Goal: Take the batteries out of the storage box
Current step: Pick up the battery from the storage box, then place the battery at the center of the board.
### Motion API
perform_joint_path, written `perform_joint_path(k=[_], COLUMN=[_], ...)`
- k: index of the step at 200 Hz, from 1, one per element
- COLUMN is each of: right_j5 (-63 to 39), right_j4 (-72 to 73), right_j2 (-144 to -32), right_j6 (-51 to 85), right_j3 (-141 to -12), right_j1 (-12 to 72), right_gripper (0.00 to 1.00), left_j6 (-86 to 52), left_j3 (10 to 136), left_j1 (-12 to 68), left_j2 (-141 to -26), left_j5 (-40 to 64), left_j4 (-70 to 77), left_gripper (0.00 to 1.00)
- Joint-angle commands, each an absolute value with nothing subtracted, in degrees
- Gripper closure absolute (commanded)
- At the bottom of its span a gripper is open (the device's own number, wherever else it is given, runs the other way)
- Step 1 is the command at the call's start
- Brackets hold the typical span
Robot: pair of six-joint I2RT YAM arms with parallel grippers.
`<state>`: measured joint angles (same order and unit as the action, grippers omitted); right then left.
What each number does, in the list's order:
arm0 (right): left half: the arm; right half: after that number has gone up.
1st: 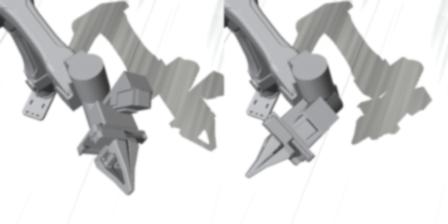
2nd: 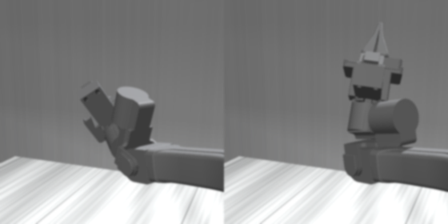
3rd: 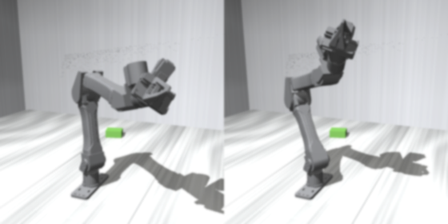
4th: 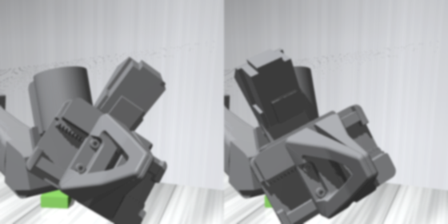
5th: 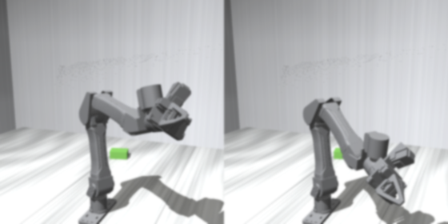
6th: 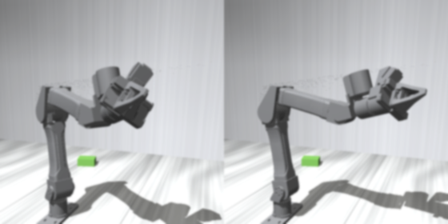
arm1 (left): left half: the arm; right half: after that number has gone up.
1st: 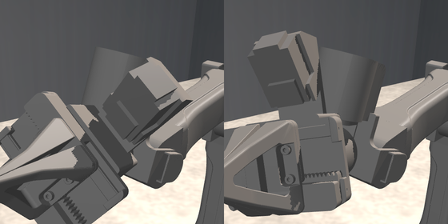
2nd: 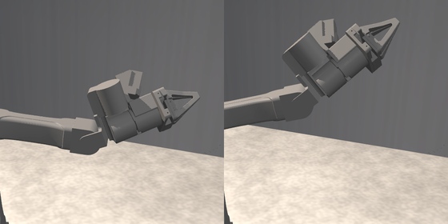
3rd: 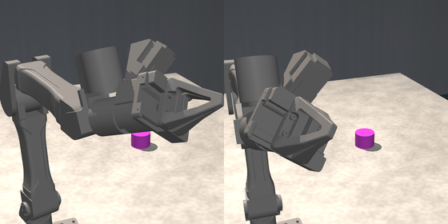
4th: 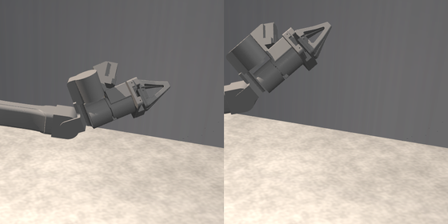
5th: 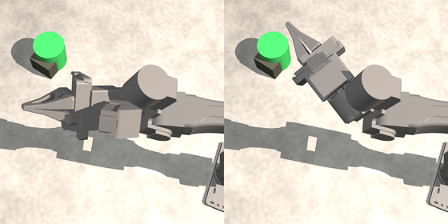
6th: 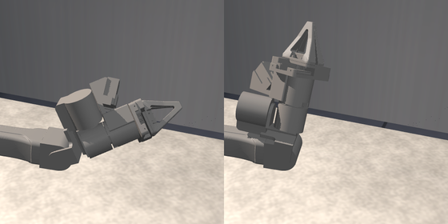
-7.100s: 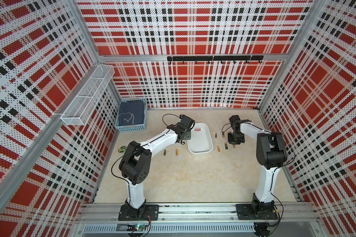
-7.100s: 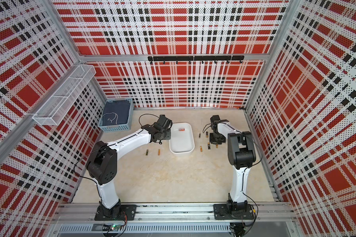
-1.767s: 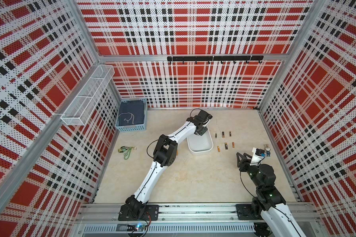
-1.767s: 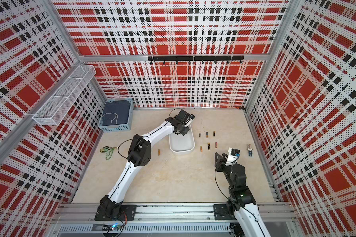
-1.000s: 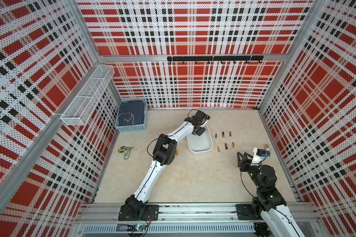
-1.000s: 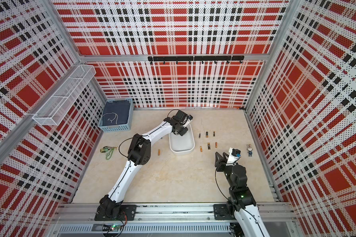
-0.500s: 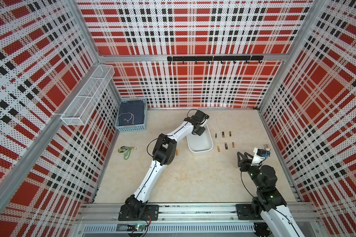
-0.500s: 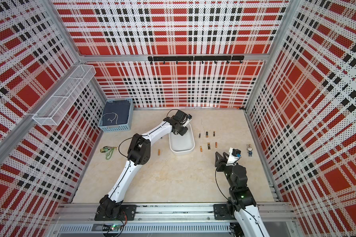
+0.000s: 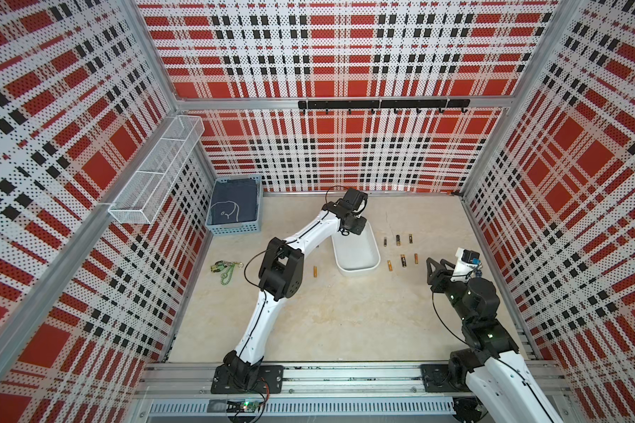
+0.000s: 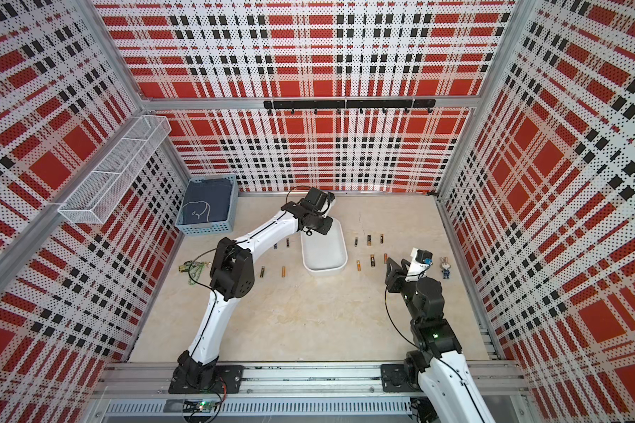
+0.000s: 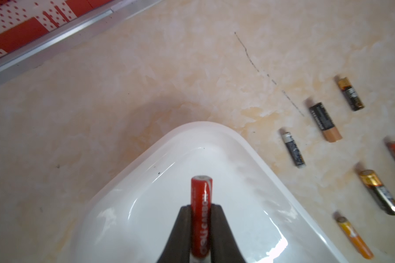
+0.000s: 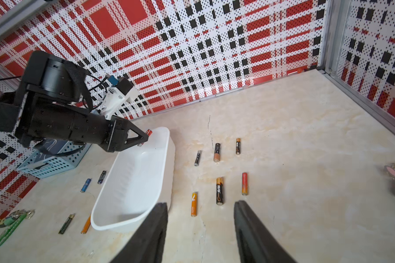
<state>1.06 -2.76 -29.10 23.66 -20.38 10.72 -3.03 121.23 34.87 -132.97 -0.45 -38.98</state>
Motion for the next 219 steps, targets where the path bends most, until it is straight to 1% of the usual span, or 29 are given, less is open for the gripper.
perform_joint_path(k=[1,32,73,90,103,123,147,219], right_j5=[1.9,2.63,4.1,5.38,6.49,8.25,8.33,10.75], right_j4=[-0.63,2.99,6.26,7.02,6.99,6.89,8.28,8.0], right_j2=[-32.14,-39.14,-48.93,-52.7,-55.86,-60.5,-63.63,-63.24], right_j6=[23.06,22.85,20.04,18.48,16.83,15.52,15.64,15.29], right_j3=[-22.81,-26.31,-31.02,-33.3,-35.51,-38.57,-39.63,-38.88], right_j1=[11.3,13.33,18.3,21.43,24.37,27.85,29.65,30.85], right_gripper=[0.46,0.46,0.47,0.47,0.47,0.46,0.46,0.46], left_j6=[-7.88,-13.18,-22.62,-25.53,-26.4,-27.22,-28.38,-28.02], left_j3=[115.68,100.61,78.68,69.39,64.5,60.23,56.76,55.77], left_j1=[35.09,33.81,29.63,27.87,26.93,26.39,26.16,25.87], left_j2=[-125.14,-113.22,-98.68,-94.23,-92.63,-92.46,-93.72,-100.07], left_j5=[-0.48,-1.96,-5.48,-6.48,-7.04,-7.53,-8.02,-8.04], left_j4=[-36.53,-31.11,-26.73,-24.67,-24.02,-23.25,-21.72,-19.49], left_gripper=[1.0,1.0,1.0,1.0,1.0,1.0,1.0,1.0])
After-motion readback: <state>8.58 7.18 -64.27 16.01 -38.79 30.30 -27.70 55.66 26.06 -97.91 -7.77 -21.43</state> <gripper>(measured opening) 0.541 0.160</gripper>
